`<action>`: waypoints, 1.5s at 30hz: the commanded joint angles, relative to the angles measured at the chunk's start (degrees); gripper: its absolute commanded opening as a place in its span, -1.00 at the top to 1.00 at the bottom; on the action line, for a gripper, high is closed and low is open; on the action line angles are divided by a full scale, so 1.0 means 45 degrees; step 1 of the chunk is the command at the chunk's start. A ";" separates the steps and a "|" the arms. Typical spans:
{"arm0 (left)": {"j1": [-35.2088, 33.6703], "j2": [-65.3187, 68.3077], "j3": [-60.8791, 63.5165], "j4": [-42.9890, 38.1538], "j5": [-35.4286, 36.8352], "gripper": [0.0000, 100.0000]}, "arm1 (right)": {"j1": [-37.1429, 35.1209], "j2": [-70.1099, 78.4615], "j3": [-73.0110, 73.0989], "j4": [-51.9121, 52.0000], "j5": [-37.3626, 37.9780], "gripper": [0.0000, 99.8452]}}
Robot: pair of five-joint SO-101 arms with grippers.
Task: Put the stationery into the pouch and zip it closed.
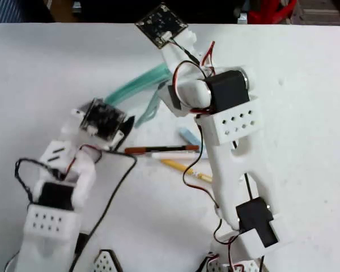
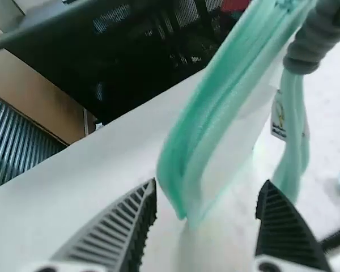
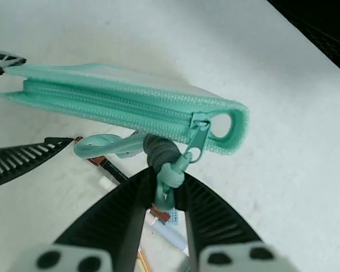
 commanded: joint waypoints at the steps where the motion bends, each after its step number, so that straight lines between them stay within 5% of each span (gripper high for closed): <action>1: -0.0186 0.2256 -0.0781 -0.2696 -0.0039 0.43 | -0.0088 -0.0068 -0.0059 0.0029 0.0078 0.97; 12: 0.0205 0.6203 -0.0742 -0.6681 0.1641 0.45 | 0.0029 -0.0068 0.0606 -0.0010 0.0156 0.96; 18: 0.0596 0.6183 -0.0801 -0.6779 0.1680 0.98 | 0.0713 -0.0068 0.0625 -0.0381 0.0176 0.96; 20: 0.0947 0.6144 -0.0821 -0.6701 0.1739 0.91 | 0.0889 -0.0068 0.0606 -0.0420 0.0176 0.96; 23: 0.1670 0.5460 -0.1133 -0.5372 0.1758 0.96 | 0.1065 -0.0107 0.0586 -0.0557 0.0176 0.96; 29: 0.3136 0.3175 -0.4493 0.0606 0.3399 0.96 | 0.1065 -0.0537 -0.0547 -0.0010 0.0098 0.95; 33: 0.2842 0.3311 -0.6505 0.2637 0.4884 0.96 | 0.1573 -0.1026 -0.0410 -0.0010 0.0078 0.69; 38: 0.1944 0.4894 -0.6877 0.2911 0.6349 0.96 | 0.2237 -0.1241 0.0703 -0.0010 0.0137 0.58; 45: 0.1807 0.5460 -0.5079 0.0860 0.6466 0.96 | 0.3018 -0.2335 0.1172 -0.0010 0.0195 0.59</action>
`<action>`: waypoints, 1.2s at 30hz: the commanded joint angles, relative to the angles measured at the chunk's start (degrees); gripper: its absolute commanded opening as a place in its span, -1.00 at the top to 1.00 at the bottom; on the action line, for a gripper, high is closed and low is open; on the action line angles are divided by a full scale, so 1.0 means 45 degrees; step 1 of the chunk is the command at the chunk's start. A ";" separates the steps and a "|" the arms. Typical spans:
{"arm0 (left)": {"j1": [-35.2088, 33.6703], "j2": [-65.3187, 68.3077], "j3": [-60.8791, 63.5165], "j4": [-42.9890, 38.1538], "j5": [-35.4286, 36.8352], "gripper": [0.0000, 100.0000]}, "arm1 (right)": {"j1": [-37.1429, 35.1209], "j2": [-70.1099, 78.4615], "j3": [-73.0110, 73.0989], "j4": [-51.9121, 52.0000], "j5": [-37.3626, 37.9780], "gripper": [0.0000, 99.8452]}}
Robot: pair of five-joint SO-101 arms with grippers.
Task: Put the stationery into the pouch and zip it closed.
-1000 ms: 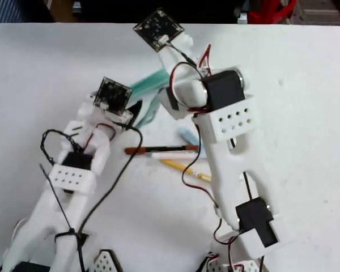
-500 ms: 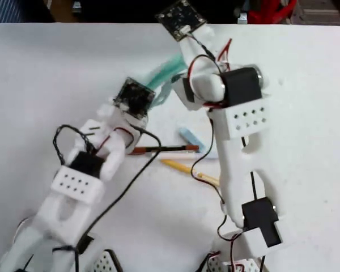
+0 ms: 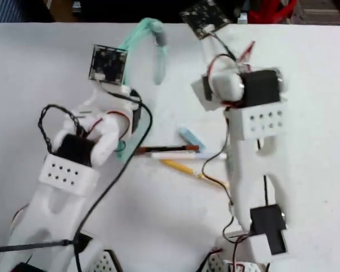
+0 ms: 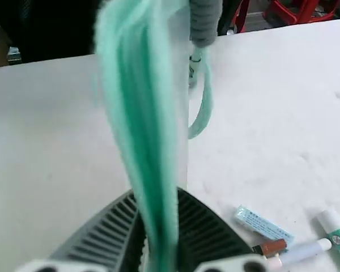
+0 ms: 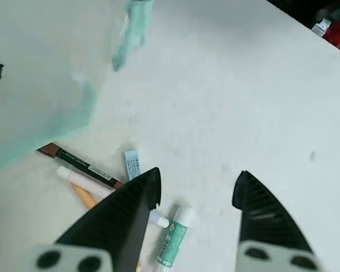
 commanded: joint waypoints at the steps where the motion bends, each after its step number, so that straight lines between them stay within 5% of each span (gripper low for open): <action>1: -0.0127 -0.0361 0.1250 -0.2090 -0.0254 0.96 | 0.0107 -0.1397 -0.0039 0.0088 0.0313 0.59; 7: -0.0147 -0.1827 0.4024 -0.4435 -0.0723 0.96 | -0.0459 -0.1983 0.0234 -0.1065 0.0938 0.67; 23: -0.0869 -0.9934 0.9788 -0.3692 -0.1563 0.96 | -0.1280 -0.1748 0.4220 -0.4151 0.1016 0.84; 30: -0.0850 -1.1145 1.0842 -0.3692 -0.1563 0.96 | -0.3253 -0.4523 0.8479 -0.7199 0.1680 0.43; 36: -0.0850 -1.1145 1.0862 -0.3692 -0.1582 0.96 | -0.4425 -0.5343 1.1116 -1.1302 0.2540 0.48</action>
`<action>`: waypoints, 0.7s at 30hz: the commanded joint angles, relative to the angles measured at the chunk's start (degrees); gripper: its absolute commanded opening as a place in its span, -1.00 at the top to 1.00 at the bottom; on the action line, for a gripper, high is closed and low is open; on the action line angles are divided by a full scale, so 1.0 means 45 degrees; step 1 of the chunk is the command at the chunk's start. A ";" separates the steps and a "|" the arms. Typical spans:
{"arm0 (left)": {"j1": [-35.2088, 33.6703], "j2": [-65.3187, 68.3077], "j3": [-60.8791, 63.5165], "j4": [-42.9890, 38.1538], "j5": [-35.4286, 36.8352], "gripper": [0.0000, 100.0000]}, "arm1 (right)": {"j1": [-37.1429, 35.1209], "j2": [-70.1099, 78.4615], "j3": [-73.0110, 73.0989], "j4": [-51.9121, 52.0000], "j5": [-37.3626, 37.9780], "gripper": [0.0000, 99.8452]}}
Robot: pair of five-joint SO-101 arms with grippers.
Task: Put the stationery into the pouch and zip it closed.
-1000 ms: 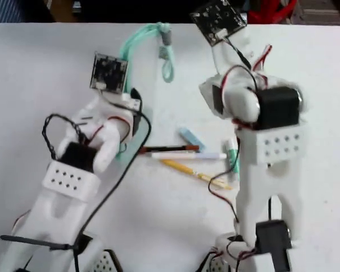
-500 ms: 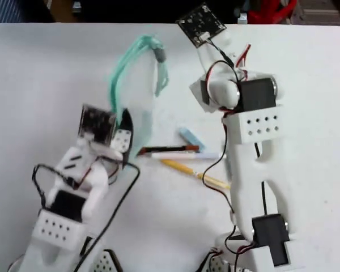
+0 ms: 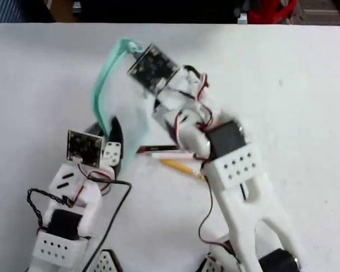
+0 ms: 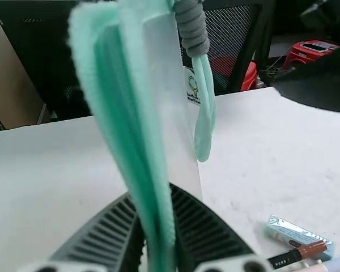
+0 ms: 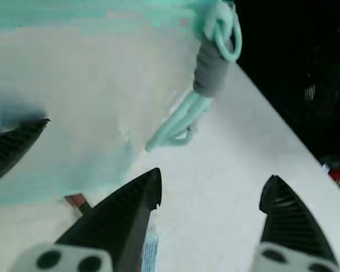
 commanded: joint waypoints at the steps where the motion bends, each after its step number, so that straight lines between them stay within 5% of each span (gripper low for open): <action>1: -0.0010 -0.0068 0.0059 0.0137 -0.0098 0.96 | -0.0498 -0.0205 0.0645 -0.2002 0.0586 0.49; 21: -0.0010 -0.0068 0.0078 0.0156 -0.0117 0.96 | -0.0518 0.4855 -0.4493 -0.2842 0.0078 0.50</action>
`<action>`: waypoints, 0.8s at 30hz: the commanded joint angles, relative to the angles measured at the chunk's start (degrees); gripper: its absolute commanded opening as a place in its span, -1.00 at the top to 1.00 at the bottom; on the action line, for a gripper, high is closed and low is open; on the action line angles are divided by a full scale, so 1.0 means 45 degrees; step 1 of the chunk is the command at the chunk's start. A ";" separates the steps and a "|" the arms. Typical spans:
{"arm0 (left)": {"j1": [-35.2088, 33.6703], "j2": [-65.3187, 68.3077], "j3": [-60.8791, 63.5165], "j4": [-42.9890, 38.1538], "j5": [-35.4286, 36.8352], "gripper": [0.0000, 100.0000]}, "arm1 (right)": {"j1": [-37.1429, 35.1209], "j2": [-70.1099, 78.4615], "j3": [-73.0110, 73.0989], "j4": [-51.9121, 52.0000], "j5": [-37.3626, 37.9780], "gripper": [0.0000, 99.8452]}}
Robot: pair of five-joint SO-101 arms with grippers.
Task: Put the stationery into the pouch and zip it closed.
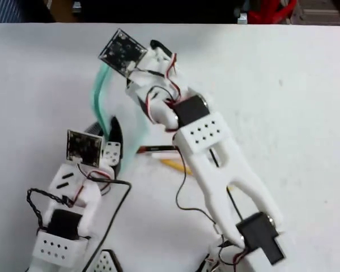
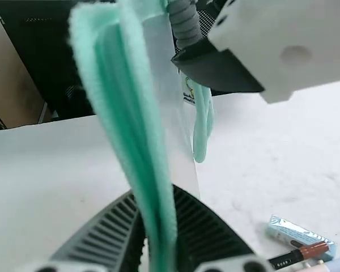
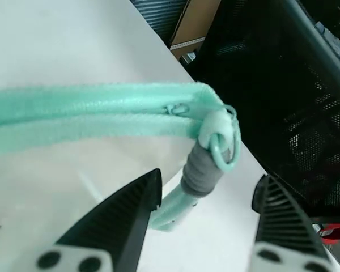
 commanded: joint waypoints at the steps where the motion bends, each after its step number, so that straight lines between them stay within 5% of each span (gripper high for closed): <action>1: -0.0010 -0.0068 0.0078 0.0156 -0.0117 0.96 | -0.0068 0.0283 -0.1328 -0.0205 -0.0078 0.50; 6: -0.0010 -0.0068 0.0020 0.0430 -0.0117 0.96 | 0.0244 0.1260 -0.2266 -0.0205 0.0039 0.56; 16: -0.0010 -0.0088 0.0020 0.0410 -0.0137 0.96 | 0.0049 0.1983 -0.2755 -0.0244 0.3907 0.96; 24: -0.0029 -0.0107 0.0000 0.0313 -0.0137 0.96 | 0.0264 -0.0166 -0.1680 0.0830 0.4220 0.96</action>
